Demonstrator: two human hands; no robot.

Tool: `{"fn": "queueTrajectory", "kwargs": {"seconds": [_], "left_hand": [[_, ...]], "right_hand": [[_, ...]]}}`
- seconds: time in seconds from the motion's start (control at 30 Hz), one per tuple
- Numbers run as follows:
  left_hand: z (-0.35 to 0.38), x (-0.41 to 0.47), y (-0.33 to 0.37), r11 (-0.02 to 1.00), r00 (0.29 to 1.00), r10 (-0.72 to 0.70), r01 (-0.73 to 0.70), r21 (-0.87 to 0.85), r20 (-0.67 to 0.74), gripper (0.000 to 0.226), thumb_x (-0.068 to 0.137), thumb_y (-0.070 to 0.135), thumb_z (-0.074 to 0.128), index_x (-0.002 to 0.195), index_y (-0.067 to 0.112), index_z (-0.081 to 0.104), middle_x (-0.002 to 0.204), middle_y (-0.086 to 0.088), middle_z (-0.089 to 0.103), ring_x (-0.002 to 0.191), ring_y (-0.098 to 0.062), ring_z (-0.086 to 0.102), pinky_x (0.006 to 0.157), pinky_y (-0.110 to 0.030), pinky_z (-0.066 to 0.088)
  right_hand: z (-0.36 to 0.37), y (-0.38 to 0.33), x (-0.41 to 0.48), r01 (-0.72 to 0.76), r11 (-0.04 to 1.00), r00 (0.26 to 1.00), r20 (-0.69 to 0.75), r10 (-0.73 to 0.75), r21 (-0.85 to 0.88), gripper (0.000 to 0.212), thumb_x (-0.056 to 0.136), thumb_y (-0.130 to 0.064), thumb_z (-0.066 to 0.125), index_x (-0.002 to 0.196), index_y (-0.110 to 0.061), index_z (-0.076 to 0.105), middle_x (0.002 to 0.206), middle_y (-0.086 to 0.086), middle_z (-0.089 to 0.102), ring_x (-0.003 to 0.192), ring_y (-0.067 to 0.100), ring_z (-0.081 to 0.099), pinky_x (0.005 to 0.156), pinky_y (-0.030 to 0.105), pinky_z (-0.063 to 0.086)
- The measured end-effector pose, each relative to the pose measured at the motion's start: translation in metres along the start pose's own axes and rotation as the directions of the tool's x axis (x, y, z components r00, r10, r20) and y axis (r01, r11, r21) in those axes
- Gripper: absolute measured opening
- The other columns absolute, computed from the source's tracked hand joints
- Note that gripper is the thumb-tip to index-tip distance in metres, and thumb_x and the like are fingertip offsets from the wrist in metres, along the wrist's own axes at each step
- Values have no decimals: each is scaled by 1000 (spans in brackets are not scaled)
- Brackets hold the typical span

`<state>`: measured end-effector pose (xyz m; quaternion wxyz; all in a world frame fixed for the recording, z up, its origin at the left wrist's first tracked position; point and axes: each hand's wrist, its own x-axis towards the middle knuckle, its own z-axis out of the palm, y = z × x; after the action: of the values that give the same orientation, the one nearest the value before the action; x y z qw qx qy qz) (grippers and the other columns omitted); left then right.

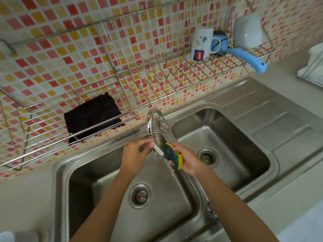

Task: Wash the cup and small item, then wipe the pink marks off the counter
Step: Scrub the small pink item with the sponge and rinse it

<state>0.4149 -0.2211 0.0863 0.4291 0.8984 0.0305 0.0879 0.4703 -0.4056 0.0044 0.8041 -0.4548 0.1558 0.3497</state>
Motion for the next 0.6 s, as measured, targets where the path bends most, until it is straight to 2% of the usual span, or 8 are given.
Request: {"fn": "queueTrajectory", "kwargs": {"seconds": [0.1, 0.17, 0.27, 0.33, 0.4, 0.5, 0.6], "left_hand": [[-11, -6, -4, 999, 997, -36, 38, 27, -75, 21, 85, 15, 70, 105, 22, 73, 101, 12, 72, 87, 12, 62, 84, -3, 44], [-23, -12, -11, 996, 991, -60, 68, 63, -123, 21, 86, 15, 70, 106, 19, 73, 100, 11, 70, 86, 11, 61, 79, 4, 39], [-40, -31, -26, 986, 983, -112, 127, 105, -143, 21, 85, 15, 70, 106, 19, 72, 101, 10, 69, 89, 1, 62, 78, 1, 39], [-48, -48, -37, 978, 974, -155, 174, 113, -163, 20, 85, 15, 70, 105, 19, 73, 101, 6, 71, 90, -5, 64, 80, -7, 41], [-55, -63, -45, 967, 968, -177, 205, 153, -180, 20, 85, 15, 70, 104, 18, 73, 100, 2, 73, 88, -8, 65, 79, -13, 43], [-63, -82, -52, 960, 958, -197, 232, 154, -210, 20, 85, 13, 70, 104, 16, 73, 100, -2, 74, 86, -10, 65, 80, -19, 44], [-67, -95, -53, 963, 954, -188, 226, 148, -233, 20, 85, 13, 70, 104, 15, 73, 99, -3, 74, 86, -11, 66, 79, -17, 43]], "right_hand": [[19, 1, -4, 22, 990, 999, 49, -15, -141, 36, 86, -9, 67, 121, -9, 58, 109, 22, 60, 78, 26, 62, 52, 26, 54], [34, -1, -4, 53, 969, 996, 76, -35, -240, 31, 86, -7, 68, 116, -8, 60, 105, 22, 62, 80, 28, 61, 53, 26, 52], [51, -4, -5, 79, 923, 994, 99, -44, -377, 24, 94, -15, 60, 116, -10, 56, 105, 16, 68, 84, 24, 68, 56, 25, 51], [58, -5, -7, 95, 889, 992, 119, -46, -449, 21, 98, -21, 53, 116, -11, 50, 104, 13, 70, 75, 19, 67, 54, 24, 48], [66, -4, -11, 112, 849, 990, 131, -50, -517, 17, 101, -23, 47, 111, -10, 48, 93, 10, 70, 62, 13, 59, 53, 23, 44], [72, 1, -10, 139, 765, 990, 71, -120, -629, 14, 101, -29, 44, 96, -18, 50, 76, 3, 61, 57, 9, 51, 57, 25, 41], [75, 5, -12, 164, 751, 984, 49, -173, -639, 18, 101, -32, 42, 99, -19, 54, 68, -2, 52, 54, 9, 45, 55, 25, 36]]}}
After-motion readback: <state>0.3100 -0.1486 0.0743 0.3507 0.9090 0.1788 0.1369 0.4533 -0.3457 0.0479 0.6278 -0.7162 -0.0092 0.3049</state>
